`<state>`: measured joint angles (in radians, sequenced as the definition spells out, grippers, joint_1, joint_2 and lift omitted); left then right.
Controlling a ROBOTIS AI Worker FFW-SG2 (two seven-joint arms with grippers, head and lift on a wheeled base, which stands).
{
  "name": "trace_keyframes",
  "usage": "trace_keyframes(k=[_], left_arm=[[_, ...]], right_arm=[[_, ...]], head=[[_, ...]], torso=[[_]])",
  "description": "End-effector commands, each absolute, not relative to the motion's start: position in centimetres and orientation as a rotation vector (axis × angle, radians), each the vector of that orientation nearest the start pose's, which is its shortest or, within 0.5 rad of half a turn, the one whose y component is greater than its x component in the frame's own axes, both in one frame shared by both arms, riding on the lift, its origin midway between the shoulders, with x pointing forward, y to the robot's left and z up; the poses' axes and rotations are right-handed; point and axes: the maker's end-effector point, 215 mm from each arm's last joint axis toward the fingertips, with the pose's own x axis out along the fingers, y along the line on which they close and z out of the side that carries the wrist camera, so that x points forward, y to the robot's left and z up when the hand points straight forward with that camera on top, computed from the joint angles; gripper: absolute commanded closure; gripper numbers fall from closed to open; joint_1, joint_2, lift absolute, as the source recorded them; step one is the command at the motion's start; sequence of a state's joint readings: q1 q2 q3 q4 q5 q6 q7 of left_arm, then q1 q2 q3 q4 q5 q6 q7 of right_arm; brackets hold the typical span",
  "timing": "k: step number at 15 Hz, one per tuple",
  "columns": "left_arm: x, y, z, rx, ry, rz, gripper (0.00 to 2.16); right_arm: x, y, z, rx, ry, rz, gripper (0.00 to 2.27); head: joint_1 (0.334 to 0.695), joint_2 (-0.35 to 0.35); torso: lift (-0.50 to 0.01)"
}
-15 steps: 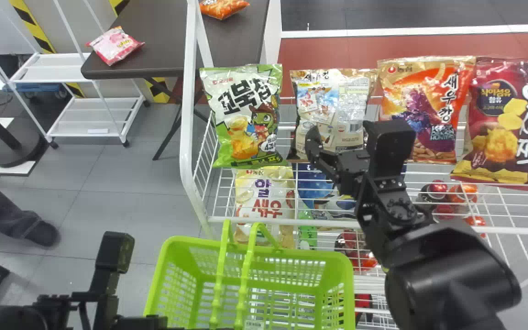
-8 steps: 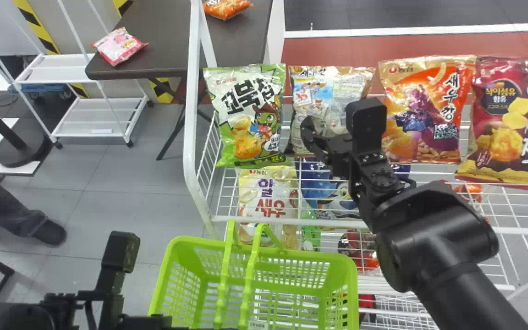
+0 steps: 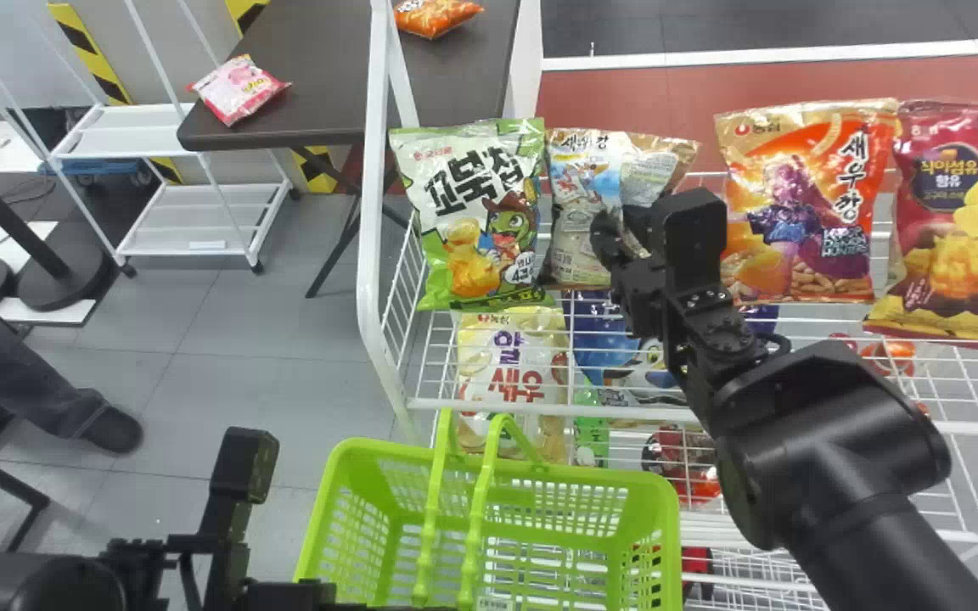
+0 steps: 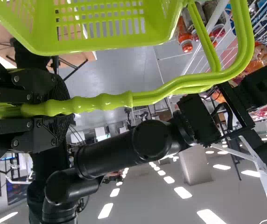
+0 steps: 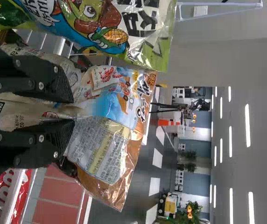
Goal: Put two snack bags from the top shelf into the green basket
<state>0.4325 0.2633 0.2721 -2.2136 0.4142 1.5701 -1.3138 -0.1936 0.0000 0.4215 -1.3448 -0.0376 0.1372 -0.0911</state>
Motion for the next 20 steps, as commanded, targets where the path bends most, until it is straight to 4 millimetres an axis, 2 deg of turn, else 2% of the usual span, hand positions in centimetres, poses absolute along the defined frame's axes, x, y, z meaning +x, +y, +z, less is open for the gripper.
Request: trace_keyframes(k=[1,4,5,8,12,15,20], left_arm=[[21.4,13.1,-37.8,-0.919,1.062,-1.108,2.15],[21.4,13.1,-37.8,-0.92,1.062,-1.109,2.15],[21.4,13.1,-37.8,-0.921,1.063,-1.108,2.15],[21.3,13.1,-37.8,-0.923,1.064,-1.109,2.15],[21.3,13.0,-37.8,-0.923,1.065,-1.11,2.15],[21.3,13.1,-37.9,-0.924,1.066,-1.106,2.15],[21.2,12.9,-38.1,-0.925,1.074,-1.108,2.15]], right_arm=[[60.3,-1.7,-39.2,-0.101,0.156,0.307,2.14],[59.0,-2.7,-38.1,-0.133,0.133,0.276,2.14],[58.5,-3.6,-38.0,-0.155,0.141,0.248,2.14],[57.0,-4.1,-35.8,-0.172,0.11,0.226,2.14],[55.5,-4.0,-33.9,-0.143,0.085,0.228,2.14],[53.3,-4.3,-34.5,-0.134,0.162,0.226,2.14],[48.8,-6.5,-34.4,-0.122,0.331,0.192,2.14]], head=[[0.695,0.16],[0.695,0.157],[0.695,0.152],[0.695,0.137],[0.695,0.131],[0.695,0.135],[0.695,0.123]], torso=[[-0.001],[-0.001],[-0.001],[-0.001],[-0.001],[-0.001],[-0.001]])
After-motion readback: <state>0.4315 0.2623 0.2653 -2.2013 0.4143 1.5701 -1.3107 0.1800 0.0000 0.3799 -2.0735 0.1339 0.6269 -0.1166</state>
